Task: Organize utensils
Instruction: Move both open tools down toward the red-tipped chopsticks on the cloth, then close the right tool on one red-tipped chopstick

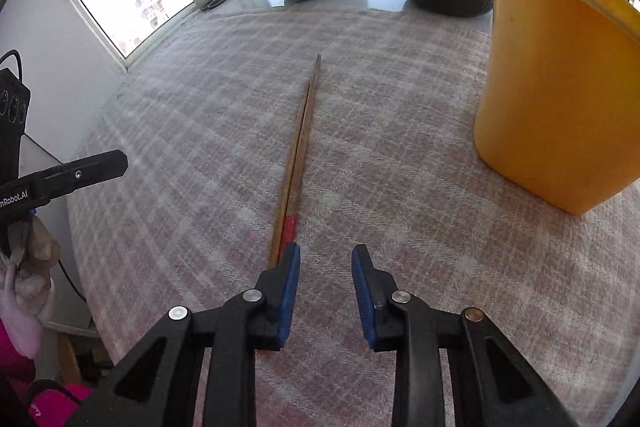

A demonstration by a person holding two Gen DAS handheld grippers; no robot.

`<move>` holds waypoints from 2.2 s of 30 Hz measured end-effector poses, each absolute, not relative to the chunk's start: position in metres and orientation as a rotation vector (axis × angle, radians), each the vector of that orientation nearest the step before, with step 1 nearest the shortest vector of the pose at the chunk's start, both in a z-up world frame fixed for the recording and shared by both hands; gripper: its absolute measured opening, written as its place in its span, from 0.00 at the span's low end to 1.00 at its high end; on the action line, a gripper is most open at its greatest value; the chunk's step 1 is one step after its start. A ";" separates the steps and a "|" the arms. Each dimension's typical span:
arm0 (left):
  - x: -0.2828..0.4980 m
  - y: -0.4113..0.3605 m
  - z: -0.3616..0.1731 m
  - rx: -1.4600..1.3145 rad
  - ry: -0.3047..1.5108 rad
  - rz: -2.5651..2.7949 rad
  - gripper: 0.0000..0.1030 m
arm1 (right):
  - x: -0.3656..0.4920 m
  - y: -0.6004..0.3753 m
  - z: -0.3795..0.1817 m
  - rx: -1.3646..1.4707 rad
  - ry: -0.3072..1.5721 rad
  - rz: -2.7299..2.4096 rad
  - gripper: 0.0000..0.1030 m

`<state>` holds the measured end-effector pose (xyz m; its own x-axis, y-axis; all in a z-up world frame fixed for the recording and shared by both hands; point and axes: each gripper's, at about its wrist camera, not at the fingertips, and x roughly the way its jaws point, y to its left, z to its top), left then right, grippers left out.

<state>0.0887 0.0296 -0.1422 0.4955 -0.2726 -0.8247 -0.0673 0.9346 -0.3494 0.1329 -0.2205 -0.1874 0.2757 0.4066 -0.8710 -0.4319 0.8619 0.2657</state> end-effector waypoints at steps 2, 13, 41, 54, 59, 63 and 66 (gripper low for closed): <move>0.090 0.029 -0.143 -0.368 1.050 -0.126 0.51 | 0.134 -0.223 -0.186 -0.028 1.165 0.571 0.23; 0.094 0.017 -0.145 -0.368 1.065 -0.142 0.51 | 0.116 -0.233 -0.185 -0.052 1.180 0.614 0.22; 0.079 0.033 -0.139 -0.401 1.055 -0.118 0.51 | 0.160 -0.165 -0.195 -0.248 1.228 0.601 0.17; 0.085 0.036 -0.141 -0.404 1.069 -0.138 0.51 | 0.175 -0.156 -0.200 -0.229 1.254 0.557 0.11; 0.091 0.023 -0.145 -0.394 1.088 -0.186 0.51 | 0.177 -0.171 -0.201 -0.157 1.281 0.526 0.04; 0.099 0.007 -0.150 -0.383 1.113 -0.233 0.51 | 0.160 -0.196 -0.201 -0.089 1.303 0.474 0.04; 0.107 -0.005 -0.155 -0.375 1.131 -0.270 0.51 | 0.142 -0.218 -0.202 0.008 1.326 0.448 0.04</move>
